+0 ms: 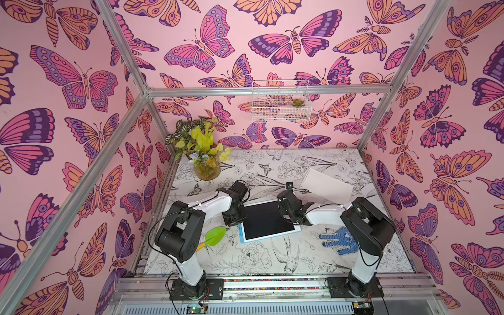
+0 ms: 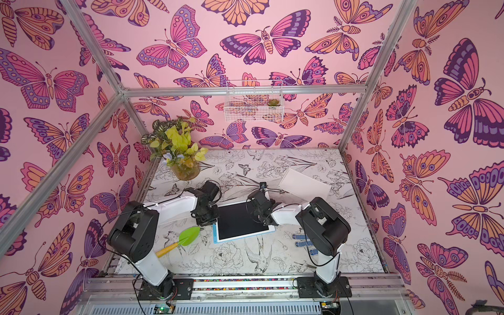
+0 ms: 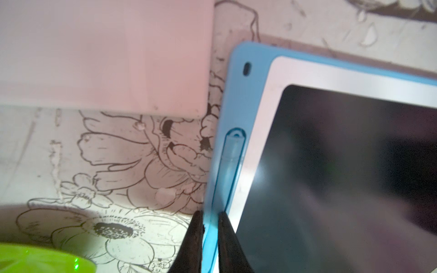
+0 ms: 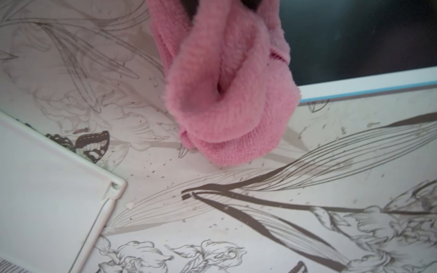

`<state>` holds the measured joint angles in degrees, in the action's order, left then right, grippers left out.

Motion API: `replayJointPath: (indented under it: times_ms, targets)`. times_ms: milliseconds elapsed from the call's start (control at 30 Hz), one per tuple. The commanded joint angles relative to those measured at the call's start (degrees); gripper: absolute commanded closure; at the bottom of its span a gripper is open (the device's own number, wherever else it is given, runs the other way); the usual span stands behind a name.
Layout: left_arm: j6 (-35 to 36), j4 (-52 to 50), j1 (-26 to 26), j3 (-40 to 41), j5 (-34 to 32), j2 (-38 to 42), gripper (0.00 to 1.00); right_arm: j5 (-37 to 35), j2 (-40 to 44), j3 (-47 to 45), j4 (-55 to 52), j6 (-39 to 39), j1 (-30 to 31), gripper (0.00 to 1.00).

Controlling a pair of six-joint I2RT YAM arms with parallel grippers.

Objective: Wipe the drawing tablet
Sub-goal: Wipe the dirt from the drawing tablet.

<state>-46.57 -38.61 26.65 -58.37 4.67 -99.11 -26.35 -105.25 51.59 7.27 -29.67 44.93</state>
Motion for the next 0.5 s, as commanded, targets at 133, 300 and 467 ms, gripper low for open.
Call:
replayJointPath:
  times_ms: [133, 300, 467]
  targets:
    - [-1.1, -1.7, 0.6, 3.2, -0.8, -4.6, 0.86, 4.2, -1.8, -3.6, -7.1, -4.7, -2.8, 1.00]
    - [-1.3, -1.7, 0.8, 3.4, -1.0, -4.5, 0.86, 6.8, 3.2, -8.3, -5.2, -2.1, -7.5, 1.00]
    - [-1.4, -1.7, 1.1, 3.1, -0.8, -5.1, 0.86, 6.1, 2.2, -3.4, -2.6, 0.5, 3.6, 1.00]
